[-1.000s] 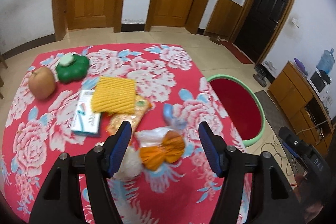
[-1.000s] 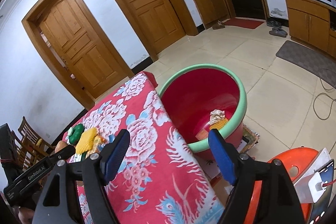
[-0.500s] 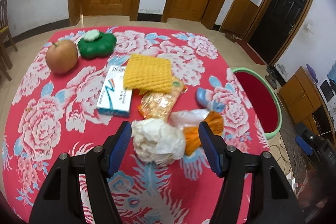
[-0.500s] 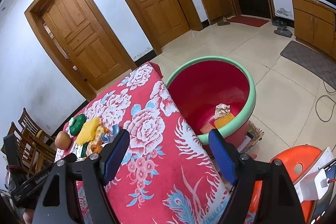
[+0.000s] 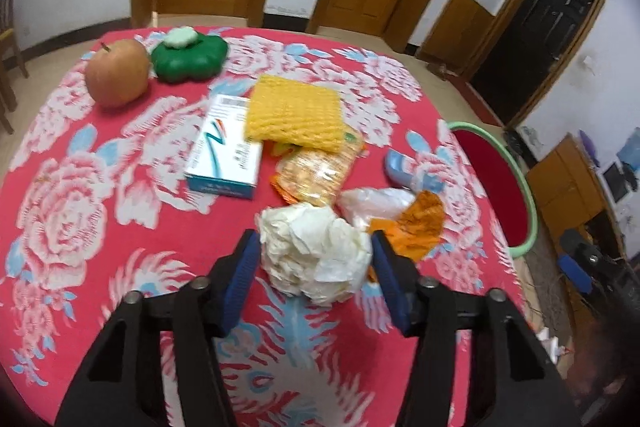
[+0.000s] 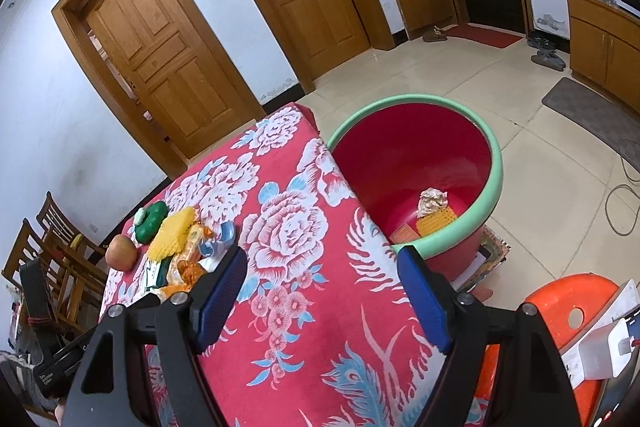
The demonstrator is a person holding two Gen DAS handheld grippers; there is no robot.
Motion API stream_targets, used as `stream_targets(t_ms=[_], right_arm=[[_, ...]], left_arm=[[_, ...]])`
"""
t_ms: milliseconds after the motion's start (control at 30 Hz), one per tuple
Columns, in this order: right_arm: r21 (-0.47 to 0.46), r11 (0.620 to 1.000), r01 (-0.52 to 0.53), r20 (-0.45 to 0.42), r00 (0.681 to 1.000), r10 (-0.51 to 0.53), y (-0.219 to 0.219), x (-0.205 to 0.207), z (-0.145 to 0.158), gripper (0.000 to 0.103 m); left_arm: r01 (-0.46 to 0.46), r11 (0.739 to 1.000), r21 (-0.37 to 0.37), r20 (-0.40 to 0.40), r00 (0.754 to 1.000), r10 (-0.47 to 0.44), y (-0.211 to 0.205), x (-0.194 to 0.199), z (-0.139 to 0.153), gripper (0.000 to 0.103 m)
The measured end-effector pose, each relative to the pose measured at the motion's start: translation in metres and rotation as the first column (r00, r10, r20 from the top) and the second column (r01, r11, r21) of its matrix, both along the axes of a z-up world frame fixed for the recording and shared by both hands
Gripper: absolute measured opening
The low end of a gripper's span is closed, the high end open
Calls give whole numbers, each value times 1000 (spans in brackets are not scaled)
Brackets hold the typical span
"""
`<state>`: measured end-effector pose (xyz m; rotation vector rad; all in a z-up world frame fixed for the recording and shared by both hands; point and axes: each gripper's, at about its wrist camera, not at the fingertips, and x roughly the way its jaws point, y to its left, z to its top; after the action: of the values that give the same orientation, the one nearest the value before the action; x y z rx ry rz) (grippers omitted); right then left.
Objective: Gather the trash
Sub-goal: 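Grasp another crumpled white tissue with the left tool, then grasp the orange mesh bag with the right tool while the left tool holds the tissue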
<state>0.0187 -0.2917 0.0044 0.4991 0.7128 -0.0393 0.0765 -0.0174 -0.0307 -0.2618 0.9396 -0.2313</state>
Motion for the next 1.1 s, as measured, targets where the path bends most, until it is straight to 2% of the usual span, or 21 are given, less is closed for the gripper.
stream_targets(t_ms=[167,400,567,733,967,1100], right_arm=[[-4,1000,-16,-7,1000,16,7,2,-1,80],[-19,999,-51,-14,999,50,22,6,-1,80],[-37,993,-114,-21,993,114,45,13,-2,80],[-45,979,-198,-27,980,197,71,24,-5,79],[-16,956,-293,-67,954,291,102,46,-23,65],[-4,948,-317,-87,945,315,113,55,-30,65]], left_arm=[[21,1000,-18,10,1000,-21,-1,-5,1,42],[-12,1000,-12,70,997,12,13,-15,18,41],[-51,999,5,101,994,51,29,-19,26,41],[-85,996,6,97,992,84,44,-20,23,41],[-111,994,-11,79,991,111,58,-20,18,41],[-115,993,-19,80,990,117,62,-20,17,41]])
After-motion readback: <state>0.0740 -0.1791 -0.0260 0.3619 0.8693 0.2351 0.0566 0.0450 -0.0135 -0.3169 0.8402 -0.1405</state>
